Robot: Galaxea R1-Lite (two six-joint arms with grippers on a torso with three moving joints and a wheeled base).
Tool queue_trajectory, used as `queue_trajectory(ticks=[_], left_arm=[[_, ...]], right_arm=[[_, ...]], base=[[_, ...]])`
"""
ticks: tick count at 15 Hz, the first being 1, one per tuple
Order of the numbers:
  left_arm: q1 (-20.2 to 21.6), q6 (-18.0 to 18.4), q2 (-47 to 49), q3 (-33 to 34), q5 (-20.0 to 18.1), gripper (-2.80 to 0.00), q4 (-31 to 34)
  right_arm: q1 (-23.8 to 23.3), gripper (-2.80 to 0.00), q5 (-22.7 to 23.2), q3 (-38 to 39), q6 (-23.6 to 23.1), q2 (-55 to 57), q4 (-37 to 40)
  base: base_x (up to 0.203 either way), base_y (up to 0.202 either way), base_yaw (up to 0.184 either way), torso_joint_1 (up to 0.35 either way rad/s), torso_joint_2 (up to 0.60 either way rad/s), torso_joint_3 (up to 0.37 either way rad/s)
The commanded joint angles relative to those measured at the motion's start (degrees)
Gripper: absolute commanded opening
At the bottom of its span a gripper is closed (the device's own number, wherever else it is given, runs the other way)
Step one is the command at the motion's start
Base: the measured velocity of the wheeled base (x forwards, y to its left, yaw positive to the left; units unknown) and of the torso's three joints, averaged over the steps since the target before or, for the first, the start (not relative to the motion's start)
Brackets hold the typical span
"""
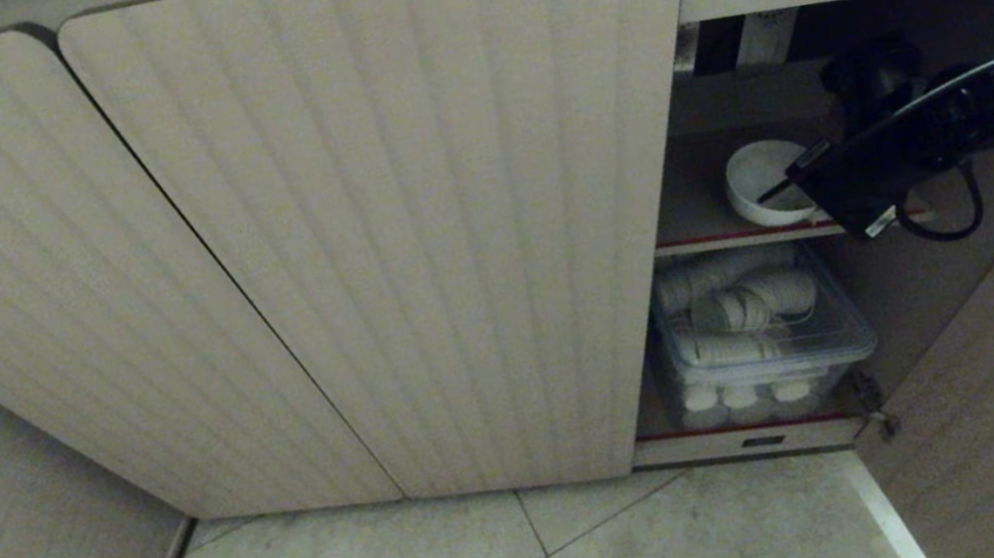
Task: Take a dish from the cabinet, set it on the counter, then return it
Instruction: Put it back into the cabinet
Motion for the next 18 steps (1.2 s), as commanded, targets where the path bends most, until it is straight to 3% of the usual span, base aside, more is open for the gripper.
queue_trajectory(ticks=[1, 4, 18], left_arm=[[0.01, -0.03, -0.02, -0.04, 0.05, -2.80, -0.04], [0.01, -0.03, -0.02, -0.02, -0.02, -2.80, -0.04], [0.01, -0.03, -0.02, -0.03, 0.05, -2.80, -0.04]], right_arm=[[0.21, -2.80, 0.04, -0.10, 0.33, 0.08, 0.90], [0.17, -2.80, 2.16, -0.21, 0.32, 0.08, 1.27], [0.09, -2.80, 2.17, -5.03, 0.24, 3.06, 4.67]], base=[[0.000, 0.000, 0.000, 0.000, 0.00, 0.000], [0.000, 0.000, 0.000, 0.000, 0.00, 0.000], [0.000, 0.000, 0.000, 0.000, 0.00, 0.000]])
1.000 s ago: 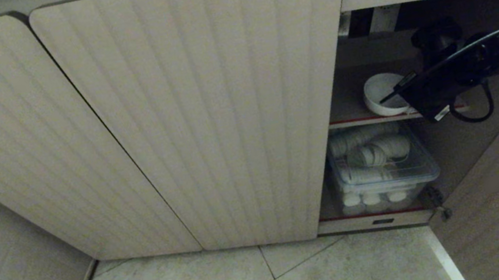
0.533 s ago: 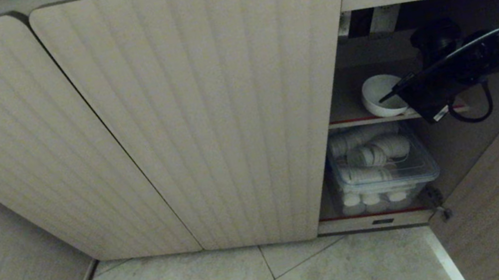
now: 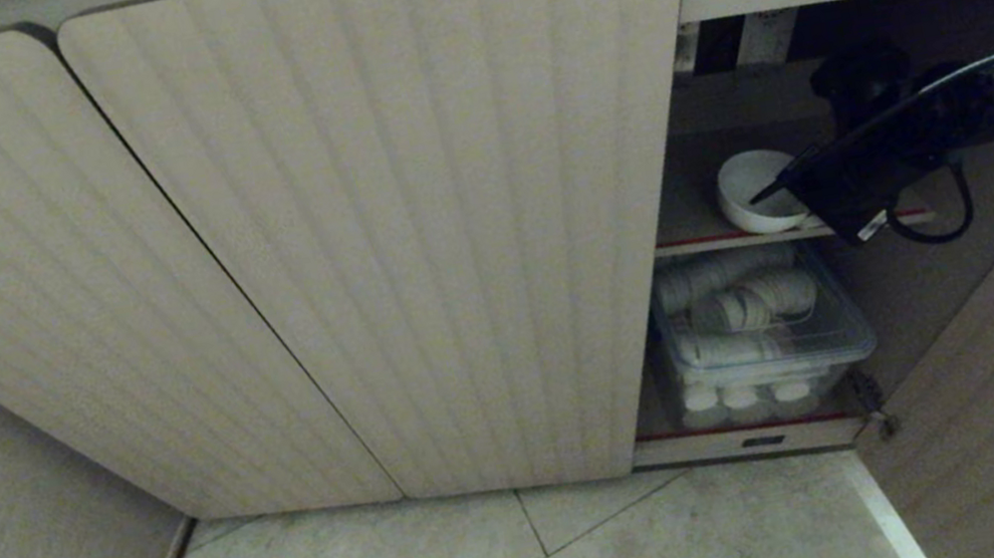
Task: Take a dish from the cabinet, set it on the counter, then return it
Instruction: Put it back into the cabinet
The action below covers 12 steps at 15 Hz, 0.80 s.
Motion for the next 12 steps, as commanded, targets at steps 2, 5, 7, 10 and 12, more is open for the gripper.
queue_trajectory(ticks=[2, 5, 7, 10, 12], left_arm=[[0.02, -0.05, -0.02, 0.05, 0.05, -2.80, -0.02], [0.02, -0.05, -0.02, -0.04, -0.04, -2.80, -0.02], [0.02, -0.05, -0.02, -0.04, 0.05, -2.80, -0.02], [0.02, -0.05, -0.02, -0.01, -0.01, -2.80, -0.02], [0.02, -0.05, -0.02, 0.05, 0.05, -2.80, -0.02]], right_arm=[[-0.06, -2.80, -0.13, -0.78, 0.38, 1.11, 0.08], [-0.06, -2.80, -0.21, -1.38, 0.38, 1.54, -0.01], [-0.06, -2.80, -0.21, -1.39, 0.47, 1.54, -0.08], [-0.06, -2.80, -0.30, -1.39, 0.73, 1.54, -0.19], [-0.06, -2.80, -0.61, -1.39, 0.73, 1.54, -0.49]], base=[[0.000, 0.000, 0.000, 0.000, 0.00, 0.000], [0.000, 0.000, 0.000, 0.000, 0.00, 0.000], [0.000, 0.000, 0.000, 0.000, 0.00, 0.000], [0.000, 0.000, 0.000, 0.000, 0.00, 0.000], [0.000, 0.000, 0.000, 0.000, 0.00, 0.000]])
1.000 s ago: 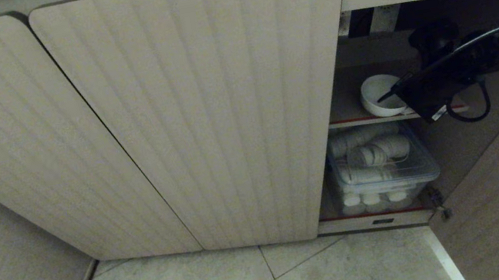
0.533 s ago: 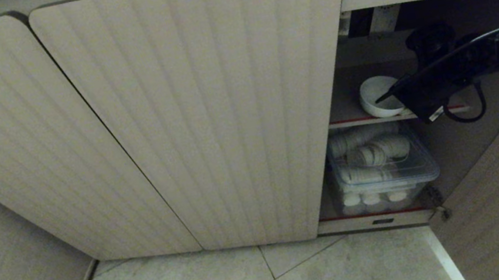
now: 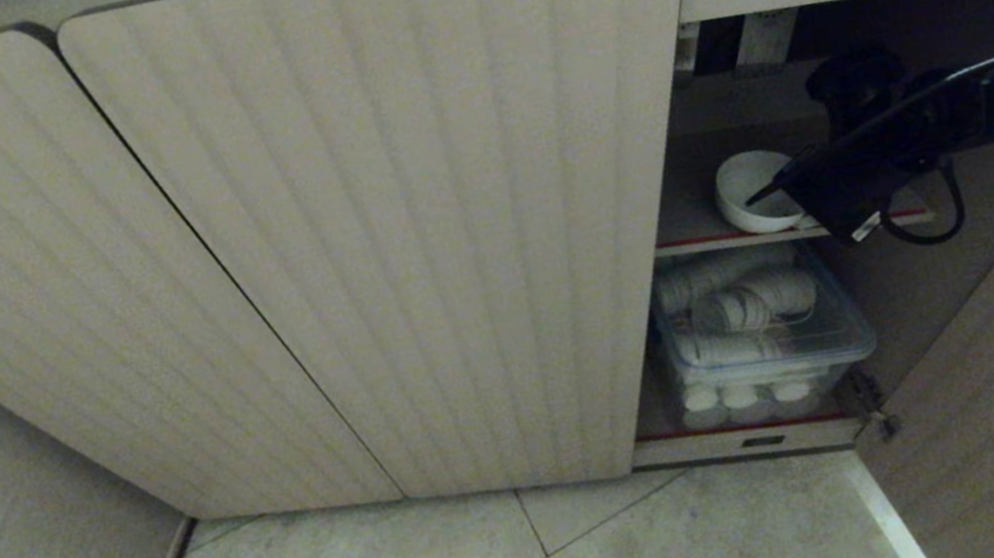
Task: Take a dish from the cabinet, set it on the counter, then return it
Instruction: Put it back into the cabinet
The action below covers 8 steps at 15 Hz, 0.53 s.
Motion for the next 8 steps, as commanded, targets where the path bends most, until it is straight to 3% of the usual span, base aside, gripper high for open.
queue_trajectory(ticks=[1, 8], left_arm=[[0.02, -0.03, -0.02, 0.04, 0.06, -2.80, -0.03], [0.02, -0.03, -0.02, 0.02, 0.06, -2.80, -0.03]], right_arm=[[0.04, -2.80, -0.81, 0.00, 0.44, 0.00, -0.11], [0.06, -2.80, -1.94, 0.00, 0.53, 0.70, -0.85]], base=[[0.000, 0.000, 0.000, 0.000, 0.00, 0.000], [0.000, 0.000, 0.000, 0.000, 0.00, 0.000]])
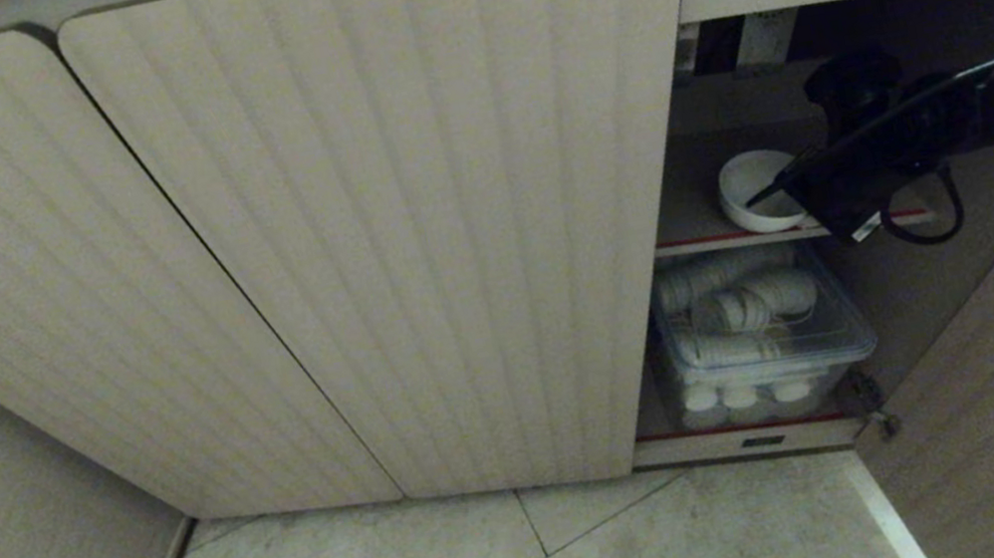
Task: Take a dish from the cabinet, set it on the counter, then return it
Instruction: Put it back into the cabinet
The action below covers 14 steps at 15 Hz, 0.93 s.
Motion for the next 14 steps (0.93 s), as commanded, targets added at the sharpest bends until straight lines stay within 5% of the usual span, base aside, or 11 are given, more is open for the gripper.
queue_trajectory(ticks=[1, 14], left_arm=[[0.01, -0.04, -0.02, -0.04, 0.05, -2.80, -0.04], [0.01, -0.04, -0.02, 0.04, 0.04, -2.80, -0.04]], right_arm=[[0.05, -2.80, -0.06, -0.01, 0.38, 0.20, -0.11], [0.04, -2.80, -0.06, -2.81, 0.38, 1.52, -0.20]], base=[[0.000, 0.000, 0.000, 0.000, 0.00, 0.000], [0.000, 0.000, 0.000, 0.000, 0.00, 0.000]])
